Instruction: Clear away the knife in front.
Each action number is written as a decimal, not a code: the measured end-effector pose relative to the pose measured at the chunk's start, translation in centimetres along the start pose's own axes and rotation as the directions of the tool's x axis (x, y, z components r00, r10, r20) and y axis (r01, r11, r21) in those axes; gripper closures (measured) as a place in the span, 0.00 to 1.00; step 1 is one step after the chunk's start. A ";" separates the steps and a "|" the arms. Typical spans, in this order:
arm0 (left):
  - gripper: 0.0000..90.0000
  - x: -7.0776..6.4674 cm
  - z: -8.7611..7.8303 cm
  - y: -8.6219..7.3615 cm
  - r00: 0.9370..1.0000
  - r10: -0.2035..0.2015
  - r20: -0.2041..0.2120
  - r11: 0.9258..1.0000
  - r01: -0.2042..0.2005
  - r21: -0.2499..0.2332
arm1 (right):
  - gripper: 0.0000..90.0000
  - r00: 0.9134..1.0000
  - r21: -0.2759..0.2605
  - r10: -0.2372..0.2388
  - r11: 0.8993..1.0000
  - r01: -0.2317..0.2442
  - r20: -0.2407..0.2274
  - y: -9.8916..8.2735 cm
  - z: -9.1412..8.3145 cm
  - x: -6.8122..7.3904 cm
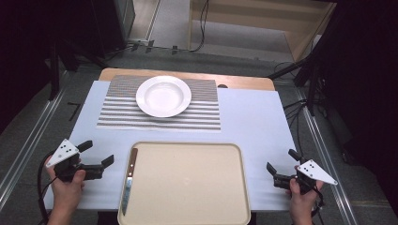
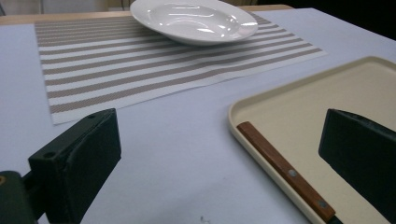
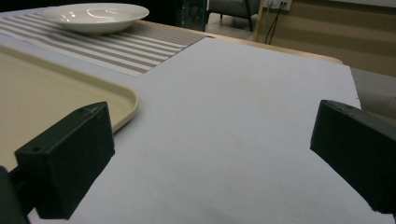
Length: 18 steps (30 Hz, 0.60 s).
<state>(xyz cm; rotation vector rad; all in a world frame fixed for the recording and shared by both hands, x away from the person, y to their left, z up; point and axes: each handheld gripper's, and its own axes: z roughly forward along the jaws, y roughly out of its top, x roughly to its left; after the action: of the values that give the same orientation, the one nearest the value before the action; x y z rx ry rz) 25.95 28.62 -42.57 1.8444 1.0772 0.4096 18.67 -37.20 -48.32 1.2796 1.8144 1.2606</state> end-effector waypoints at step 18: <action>0.00 2.8 -2.1 -1.4 0.996 -0.062 -0.064 0.998 0.060 -0.033 | 0.00 1.000 0.001 0.000 1.000 0.000 0.001 0.0 0.0 0.0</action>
<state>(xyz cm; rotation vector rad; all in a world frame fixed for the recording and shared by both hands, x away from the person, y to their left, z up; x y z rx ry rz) 25.43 32.29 -43.16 1.7765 1.1627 0.4508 18.66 -37.22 -48.32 1.2803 1.8145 1.2594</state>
